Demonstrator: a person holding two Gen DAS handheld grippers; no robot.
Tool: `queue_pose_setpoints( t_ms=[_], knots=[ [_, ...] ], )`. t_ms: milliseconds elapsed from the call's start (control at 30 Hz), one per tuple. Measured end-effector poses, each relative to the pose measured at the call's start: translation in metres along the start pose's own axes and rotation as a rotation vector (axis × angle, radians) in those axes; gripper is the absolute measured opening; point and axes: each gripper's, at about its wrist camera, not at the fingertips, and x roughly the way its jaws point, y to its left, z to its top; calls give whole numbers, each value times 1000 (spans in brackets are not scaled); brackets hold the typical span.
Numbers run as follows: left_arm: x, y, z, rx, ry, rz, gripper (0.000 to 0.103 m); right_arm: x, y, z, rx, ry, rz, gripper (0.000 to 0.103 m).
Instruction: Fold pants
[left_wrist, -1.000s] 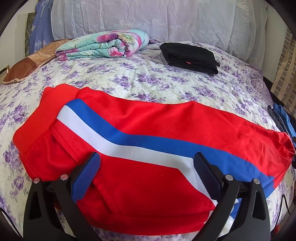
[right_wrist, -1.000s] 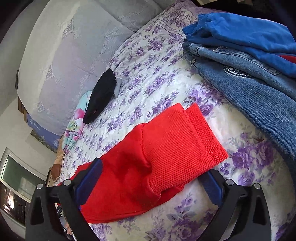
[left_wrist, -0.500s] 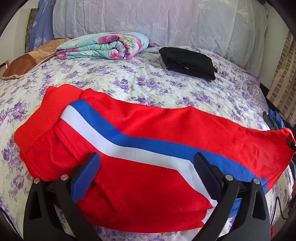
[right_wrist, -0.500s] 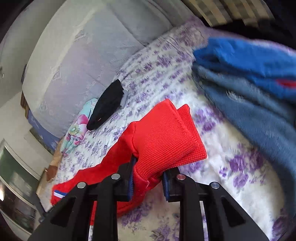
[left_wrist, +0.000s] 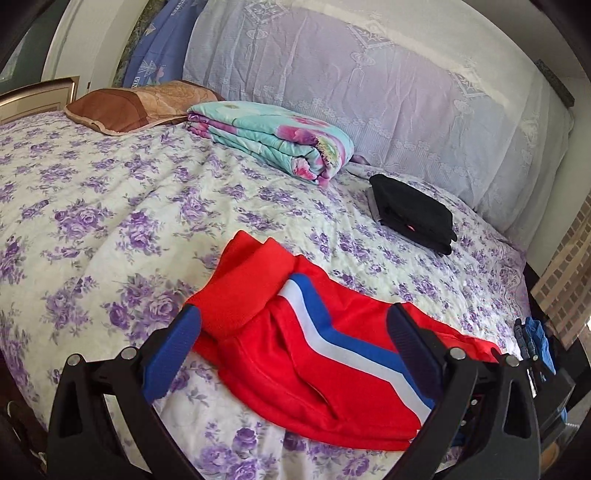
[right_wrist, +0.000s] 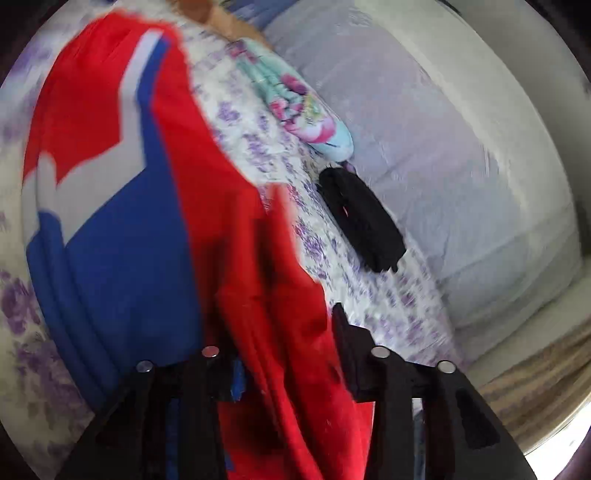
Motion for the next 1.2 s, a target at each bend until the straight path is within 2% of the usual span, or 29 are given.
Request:
queue_pose_setpoints(
  t_ms=[33, 67, 100, 233, 300, 333, 367, 433, 467, 533, 733, 867, 933, 1000, 1067, 1200],
  knots=[
    [-2, 2, 0, -4, -3, -4, 98, -8, -6, 0, 21, -16, -12, 50],
    [-3, 3, 1, -3, -9, -3, 98, -14, -19, -2, 67, -22, 15, 65],
    [-4, 5, 1, -3, -15, 1, 98, -21, -33, -6, 113, -30, 52, 71],
    [0, 8, -2, -21, -8, -5, 98, -40, -93, -26, 393, -60, 256, 73],
    [4, 7, -4, -21, 9, -7, 98, -37, -108, -33, 499, -63, 341, 74],
    [5, 6, -5, -18, 16, -5, 98, -33, -108, -34, 499, -38, 351, 79],
    [6, 4, -6, -14, 20, -3, 98, -29, -99, -34, 440, 0, 310, 89],
    [6, 2, -7, -5, 21, -2, 98, -26, -70, -34, 264, 45, 180, 90],
    [7, 1, -7, 0, 24, 0, 98, -30, -56, -38, 190, 54, 166, 90],
    [10, 1, -7, 5, 36, 6, 98, -47, -41, -42, 134, 32, 186, 90],
    [14, -2, -12, 16, 54, 7, 98, -75, -43, -56, 89, 5, 183, 90],
    [14, -1, -11, 6, 57, 1, 98, -96, -45, -46, 117, -111, 226, 87],
    [16, -1, -12, 0, 68, 0, 98, -95, -42, -34, 130, -149, 258, 74],
    [17, -1, -13, 3, 81, -4, 98, -86, -35, -22, 119, -161, 301, 52],
    [16, -1, -13, 7, 80, -4, 98, -70, -28, -13, 106, -145, 322, 41],
    [17, -1, -14, 9, 81, 1, 98, -56, -24, -6, 132, -131, 373, 40]
  ],
)
